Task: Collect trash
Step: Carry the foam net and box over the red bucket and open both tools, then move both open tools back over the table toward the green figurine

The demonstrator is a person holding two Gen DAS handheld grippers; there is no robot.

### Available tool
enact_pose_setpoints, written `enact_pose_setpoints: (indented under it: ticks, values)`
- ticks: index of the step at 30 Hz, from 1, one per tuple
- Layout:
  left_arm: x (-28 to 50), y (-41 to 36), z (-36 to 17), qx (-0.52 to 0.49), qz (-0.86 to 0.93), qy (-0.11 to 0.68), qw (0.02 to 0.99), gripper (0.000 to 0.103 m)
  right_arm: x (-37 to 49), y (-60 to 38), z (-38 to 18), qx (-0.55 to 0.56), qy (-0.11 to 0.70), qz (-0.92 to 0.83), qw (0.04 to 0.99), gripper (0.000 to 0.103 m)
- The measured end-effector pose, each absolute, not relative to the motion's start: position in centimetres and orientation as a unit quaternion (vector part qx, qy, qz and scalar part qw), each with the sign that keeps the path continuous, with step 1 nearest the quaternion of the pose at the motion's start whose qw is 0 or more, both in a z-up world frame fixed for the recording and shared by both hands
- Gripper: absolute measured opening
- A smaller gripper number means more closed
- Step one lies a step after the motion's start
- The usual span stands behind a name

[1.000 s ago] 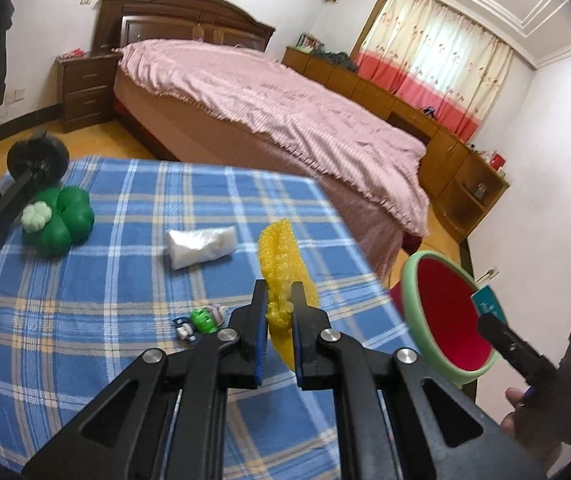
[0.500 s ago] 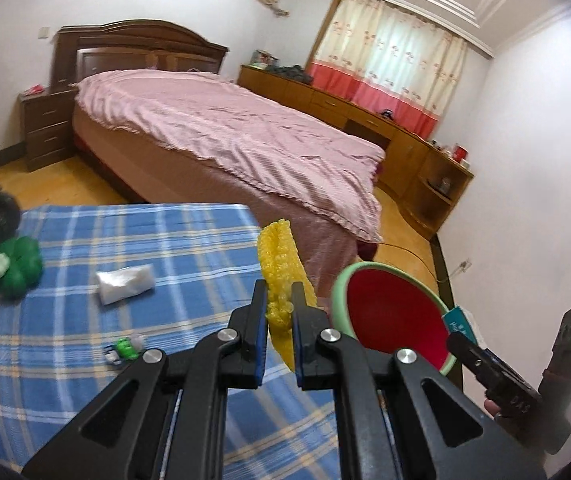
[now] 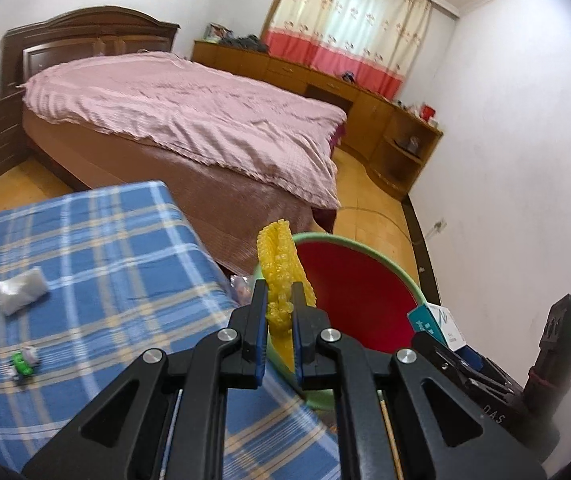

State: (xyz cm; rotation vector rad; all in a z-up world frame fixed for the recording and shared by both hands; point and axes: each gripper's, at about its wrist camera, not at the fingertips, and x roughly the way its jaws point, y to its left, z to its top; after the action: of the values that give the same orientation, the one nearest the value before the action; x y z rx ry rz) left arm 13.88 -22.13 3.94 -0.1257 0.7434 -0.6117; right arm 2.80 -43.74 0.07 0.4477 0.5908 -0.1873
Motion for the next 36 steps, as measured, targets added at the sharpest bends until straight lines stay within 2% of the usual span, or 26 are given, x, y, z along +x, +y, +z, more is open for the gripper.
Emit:
enact_pose_setpoints:
  ticks: [12, 15, 18, 36]
  values:
    - [15.3, -26.4, 0.2, -0.025, -0.307, 0.397, 0.864, 0.010, 4.6, -46.3, -2.2, 0.225, 0.306, -0.095, 0.920, 0.093]
    - [15.4, -26.7, 0.0, -0.021, -0.309, 0.399, 0.863, 0.019, 4.9, -46.5, -2.5, 0.227, 0.307, -0.093, 0.919, 0.094]
    - [15.5, -26.8, 0.0, -0.024, -0.308, 0.401, 0.862, 0.030, 5.1, -46.5, -2.8, 0.228, 0.309, -0.090, 0.919, 0.098]
    - [14.5, -22.9, 1.0, -0.034, -0.266, 0.399, 0.877, 0.031, 4.2, -44.6, -1.2, 0.223, 0.297, -0.078, 0.925, 0.100]
